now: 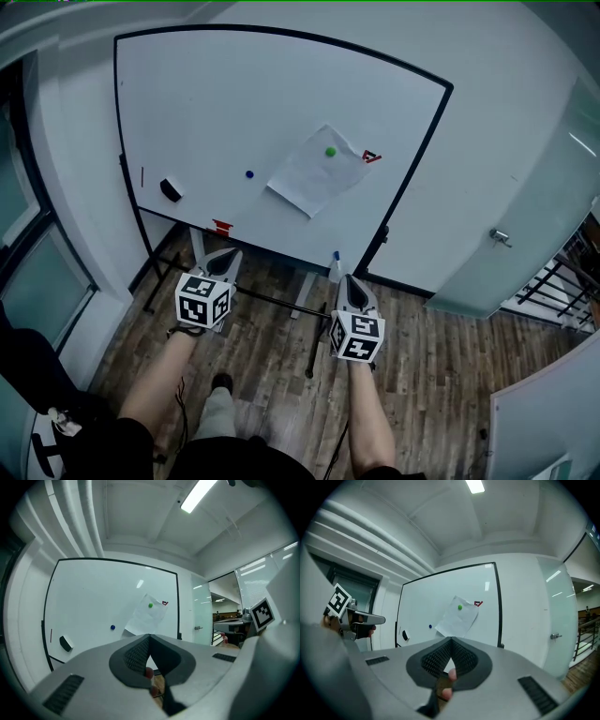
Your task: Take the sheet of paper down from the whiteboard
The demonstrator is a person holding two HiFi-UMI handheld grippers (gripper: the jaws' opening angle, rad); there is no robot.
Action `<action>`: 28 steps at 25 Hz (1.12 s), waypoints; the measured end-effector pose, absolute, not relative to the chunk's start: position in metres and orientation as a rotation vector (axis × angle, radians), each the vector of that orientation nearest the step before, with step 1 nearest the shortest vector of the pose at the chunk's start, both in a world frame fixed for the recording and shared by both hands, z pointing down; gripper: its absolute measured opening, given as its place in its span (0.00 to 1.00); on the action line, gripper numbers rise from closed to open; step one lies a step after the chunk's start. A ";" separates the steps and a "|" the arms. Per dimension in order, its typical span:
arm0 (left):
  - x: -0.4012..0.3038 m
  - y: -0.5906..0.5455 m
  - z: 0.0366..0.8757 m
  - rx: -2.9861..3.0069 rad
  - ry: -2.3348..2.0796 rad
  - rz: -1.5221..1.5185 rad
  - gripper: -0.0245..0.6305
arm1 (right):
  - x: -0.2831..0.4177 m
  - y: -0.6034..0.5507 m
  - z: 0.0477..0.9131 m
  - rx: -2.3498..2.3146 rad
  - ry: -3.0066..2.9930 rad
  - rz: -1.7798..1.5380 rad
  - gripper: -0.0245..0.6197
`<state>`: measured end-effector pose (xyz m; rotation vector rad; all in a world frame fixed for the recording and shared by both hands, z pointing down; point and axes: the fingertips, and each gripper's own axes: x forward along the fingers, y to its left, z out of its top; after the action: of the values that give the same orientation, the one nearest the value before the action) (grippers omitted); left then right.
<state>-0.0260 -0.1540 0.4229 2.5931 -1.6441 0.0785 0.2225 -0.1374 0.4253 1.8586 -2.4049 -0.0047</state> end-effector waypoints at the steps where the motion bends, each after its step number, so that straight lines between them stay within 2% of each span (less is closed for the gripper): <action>1: -0.025 -0.163 0.423 2.595 -1.635 0.071 0.05 | 0.224 -0.144 0.426 1.866 -2.398 -0.005 0.07; 10: -0.015 -0.279 0.406 2.675 -1.535 0.040 0.05 | 0.228 -0.243 0.413 1.949 -2.360 -0.026 0.07; 19: -0.026 -0.398 0.400 2.735 -1.436 0.103 0.05 | 0.199 -0.351 0.392 2.006 -2.347 -0.063 0.07; 28: -0.030 -0.463 0.398 2.795 -1.326 0.091 0.05 | 0.182 -0.412 0.385 2.081 -2.299 -0.070 0.07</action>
<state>-0.0305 -0.4632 0.3976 2.7951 -1.3257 0.0913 0.1825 -0.4121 0.3850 2.0806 -2.2989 -0.0699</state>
